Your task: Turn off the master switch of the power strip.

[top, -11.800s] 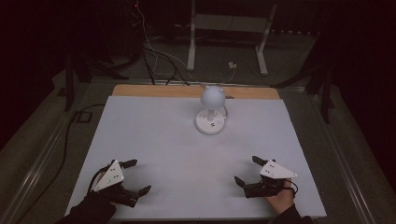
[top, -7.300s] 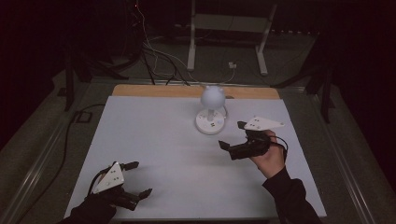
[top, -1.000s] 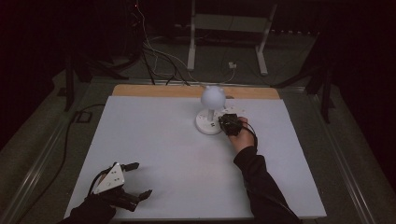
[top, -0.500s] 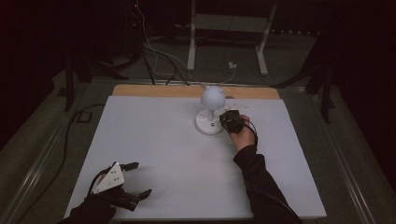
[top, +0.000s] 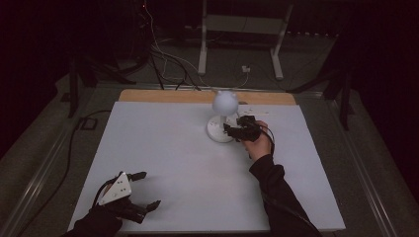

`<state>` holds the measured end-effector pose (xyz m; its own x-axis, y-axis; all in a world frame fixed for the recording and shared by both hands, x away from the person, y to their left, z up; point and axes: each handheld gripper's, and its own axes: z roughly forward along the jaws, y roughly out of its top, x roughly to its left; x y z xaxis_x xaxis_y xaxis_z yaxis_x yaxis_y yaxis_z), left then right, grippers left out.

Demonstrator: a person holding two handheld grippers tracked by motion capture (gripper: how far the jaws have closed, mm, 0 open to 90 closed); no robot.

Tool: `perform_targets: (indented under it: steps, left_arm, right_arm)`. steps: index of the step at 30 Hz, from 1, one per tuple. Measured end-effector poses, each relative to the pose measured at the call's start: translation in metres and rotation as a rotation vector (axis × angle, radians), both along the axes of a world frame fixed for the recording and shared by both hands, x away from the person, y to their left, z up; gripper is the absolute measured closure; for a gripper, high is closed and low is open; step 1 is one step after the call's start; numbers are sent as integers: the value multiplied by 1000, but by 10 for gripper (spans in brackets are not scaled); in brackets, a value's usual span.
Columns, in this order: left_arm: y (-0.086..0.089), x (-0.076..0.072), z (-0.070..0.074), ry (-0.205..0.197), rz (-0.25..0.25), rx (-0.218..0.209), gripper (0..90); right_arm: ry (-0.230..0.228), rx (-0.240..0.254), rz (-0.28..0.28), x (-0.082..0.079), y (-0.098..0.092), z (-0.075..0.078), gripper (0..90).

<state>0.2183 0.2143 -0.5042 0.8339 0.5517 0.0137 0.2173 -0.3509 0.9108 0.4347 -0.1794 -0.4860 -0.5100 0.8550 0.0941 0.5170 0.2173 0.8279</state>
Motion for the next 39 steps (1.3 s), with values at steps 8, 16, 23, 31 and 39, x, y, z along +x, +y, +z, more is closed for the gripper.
perform_targets:
  steps: [8, 16, 23, 31, 39]
  left_arm:
    - [0, 0, 0, 0, 1, 0, 4]
    - [0, 0, 0, 0, -2, 3, 4]
    - [1, 0, 0, 0, -3, -2, 4]
    - [0, 0, 0, 1, -1, -2, 4]
    - [0, 0, 0, 1, -4, 1, 4]
  right_arm:
    - [21, 55, 92, -6, -5, 6, 10]
    - [15, 90, 156, -15, -8, 13, 10]
    - [-2, 87, 177, -25, -11, 22, 10]
    - [-9, 92, 208, -44, -17, 28, 10]
    - [-8, 117, 241, -67, -27, 26, 11]
